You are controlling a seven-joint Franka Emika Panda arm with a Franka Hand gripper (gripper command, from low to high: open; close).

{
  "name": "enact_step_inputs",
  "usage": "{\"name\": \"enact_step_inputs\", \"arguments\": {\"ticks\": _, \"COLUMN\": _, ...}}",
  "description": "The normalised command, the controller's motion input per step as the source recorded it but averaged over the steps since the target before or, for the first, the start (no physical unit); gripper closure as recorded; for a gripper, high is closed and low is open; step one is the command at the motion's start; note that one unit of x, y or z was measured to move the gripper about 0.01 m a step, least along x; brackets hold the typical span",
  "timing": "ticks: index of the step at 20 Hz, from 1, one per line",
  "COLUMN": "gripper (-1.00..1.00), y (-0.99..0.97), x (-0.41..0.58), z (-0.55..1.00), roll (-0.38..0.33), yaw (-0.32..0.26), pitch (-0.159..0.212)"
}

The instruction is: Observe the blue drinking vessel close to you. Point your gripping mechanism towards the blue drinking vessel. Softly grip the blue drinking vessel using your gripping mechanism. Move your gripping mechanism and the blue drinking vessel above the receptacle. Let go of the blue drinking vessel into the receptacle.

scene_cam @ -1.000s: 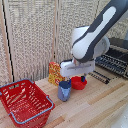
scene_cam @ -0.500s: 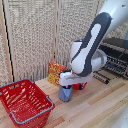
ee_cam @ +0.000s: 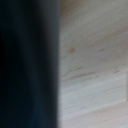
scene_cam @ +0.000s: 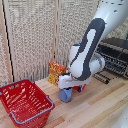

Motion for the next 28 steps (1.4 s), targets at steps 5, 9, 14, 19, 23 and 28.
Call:
{"name": "enact_step_inputs", "arguments": {"ticks": 5, "gripper": 1.00, "y": 0.00, "x": -0.001, "z": 0.02, "roll": 0.000, "yaw": -0.020, "pitch": -0.020}}
{"name": "enact_step_inputs", "arguments": {"ticks": 9, "gripper": 1.00, "y": -0.01, "x": 0.000, "z": 0.10, "roll": 0.002, "yaw": -0.031, "pitch": -0.029}}
{"name": "enact_step_inputs", "arguments": {"ticks": 14, "gripper": 1.00, "y": -0.01, "x": 0.000, "z": 0.13, "roll": 0.032, "yaw": -0.010, "pitch": -0.001}}
{"name": "enact_step_inputs", "arguments": {"ticks": 19, "gripper": 1.00, "y": 0.00, "x": 0.030, "z": 0.34, "roll": 0.034, "yaw": -0.039, "pitch": 0.003}}
{"name": "enact_step_inputs", "arguments": {"ticks": 23, "gripper": 1.00, "y": 0.00, "x": 0.272, "z": 0.86, "roll": 0.017, "yaw": -0.067, "pitch": 0.028}}
{"name": "enact_step_inputs", "arguments": {"ticks": 28, "gripper": 1.00, "y": 0.05, "x": 0.570, "z": 1.00, "roll": -0.012, "yaw": -0.029, "pitch": 0.035}}
